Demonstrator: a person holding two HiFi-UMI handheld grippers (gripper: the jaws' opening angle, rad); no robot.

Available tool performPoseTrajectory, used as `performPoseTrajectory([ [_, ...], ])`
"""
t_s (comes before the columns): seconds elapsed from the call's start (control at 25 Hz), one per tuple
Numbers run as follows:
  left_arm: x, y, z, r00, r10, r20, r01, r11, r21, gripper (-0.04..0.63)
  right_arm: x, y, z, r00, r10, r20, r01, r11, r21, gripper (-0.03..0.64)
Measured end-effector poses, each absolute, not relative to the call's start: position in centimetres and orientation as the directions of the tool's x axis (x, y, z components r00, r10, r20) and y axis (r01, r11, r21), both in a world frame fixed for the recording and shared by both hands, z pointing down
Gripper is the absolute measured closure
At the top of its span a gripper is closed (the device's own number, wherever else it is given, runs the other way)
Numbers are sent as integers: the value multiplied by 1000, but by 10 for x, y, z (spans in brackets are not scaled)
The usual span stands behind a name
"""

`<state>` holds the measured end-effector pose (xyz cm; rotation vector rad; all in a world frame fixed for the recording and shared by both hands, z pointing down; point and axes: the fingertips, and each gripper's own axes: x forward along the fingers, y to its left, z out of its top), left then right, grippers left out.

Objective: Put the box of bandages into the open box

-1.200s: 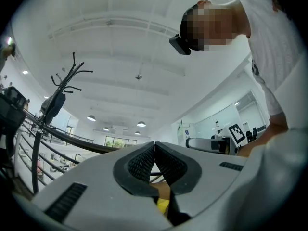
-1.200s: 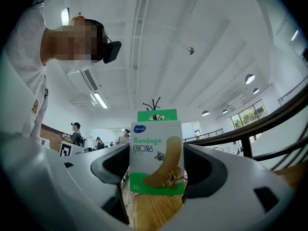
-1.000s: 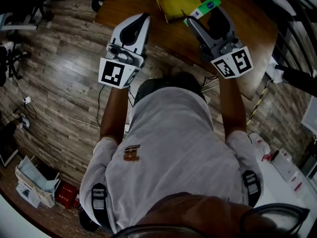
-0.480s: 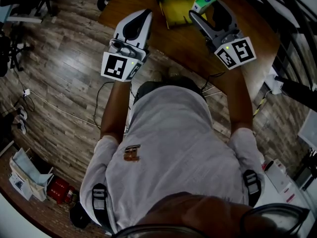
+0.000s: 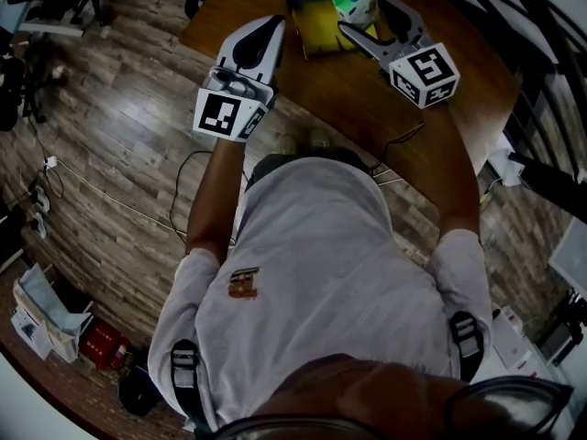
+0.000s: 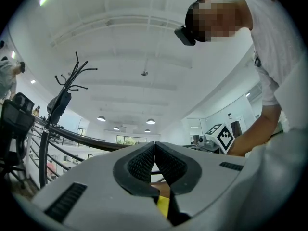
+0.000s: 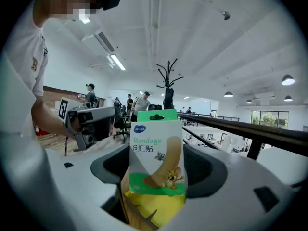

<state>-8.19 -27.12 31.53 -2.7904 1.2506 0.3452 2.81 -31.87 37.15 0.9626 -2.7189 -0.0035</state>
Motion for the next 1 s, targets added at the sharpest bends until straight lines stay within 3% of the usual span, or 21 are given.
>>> performPoseTrajectory([
  [0.52, -76, -293, 336, 619, -761, -191, -769, -637, 47, 575, 22, -354, 477, -659, -423, 621, -420, 893, 163, 285],
  [1.0, -79, -309, 348, 598, -783, -169, -787, -614, 62, 575, 23, -370, 551, -504, -236, 831, -230, 964, 134, 285],
])
